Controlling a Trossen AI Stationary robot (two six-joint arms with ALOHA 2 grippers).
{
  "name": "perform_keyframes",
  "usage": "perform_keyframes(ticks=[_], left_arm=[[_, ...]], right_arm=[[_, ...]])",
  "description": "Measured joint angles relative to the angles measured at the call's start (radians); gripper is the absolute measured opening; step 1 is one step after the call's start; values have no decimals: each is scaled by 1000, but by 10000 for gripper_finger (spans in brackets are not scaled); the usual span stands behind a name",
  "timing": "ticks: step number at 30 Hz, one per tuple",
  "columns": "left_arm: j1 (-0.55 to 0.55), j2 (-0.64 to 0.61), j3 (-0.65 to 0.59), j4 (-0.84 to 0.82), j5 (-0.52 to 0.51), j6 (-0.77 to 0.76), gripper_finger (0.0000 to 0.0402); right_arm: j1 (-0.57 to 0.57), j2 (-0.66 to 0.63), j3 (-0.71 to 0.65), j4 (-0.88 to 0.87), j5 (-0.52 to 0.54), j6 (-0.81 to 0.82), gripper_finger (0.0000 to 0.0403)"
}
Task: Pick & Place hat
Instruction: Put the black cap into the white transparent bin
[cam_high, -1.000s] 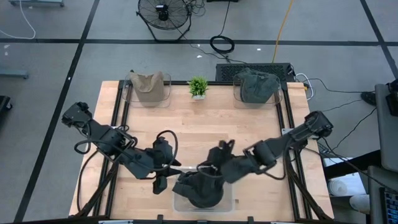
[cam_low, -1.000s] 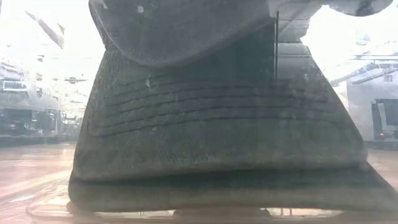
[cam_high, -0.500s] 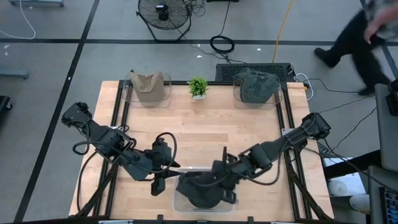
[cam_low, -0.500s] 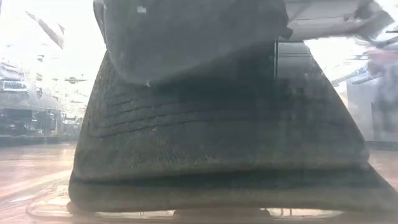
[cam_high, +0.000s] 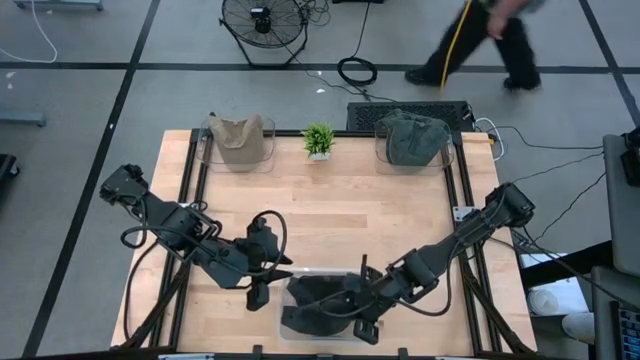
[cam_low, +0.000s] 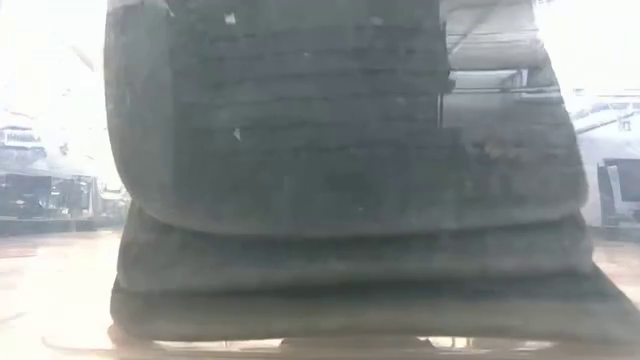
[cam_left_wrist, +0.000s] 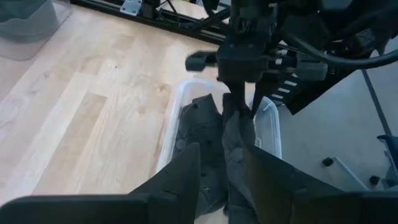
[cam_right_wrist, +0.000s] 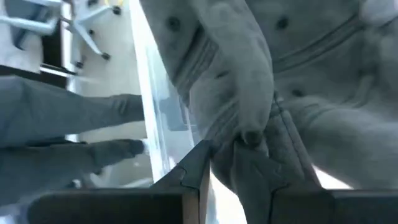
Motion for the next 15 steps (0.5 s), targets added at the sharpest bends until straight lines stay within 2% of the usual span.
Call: perform_keyframes(ticks=[6,11,15], left_arm=[[2,0,0,10,24,-19,131],[-5,0,0,87,125,-21,131],[-23,0,0,210,172,39,131]], right_arm=[[2,1,-98,130,-42,94,60],[6,-40,-99,127,-47,105,60],[0,-120,-99,61,5,136,60]])
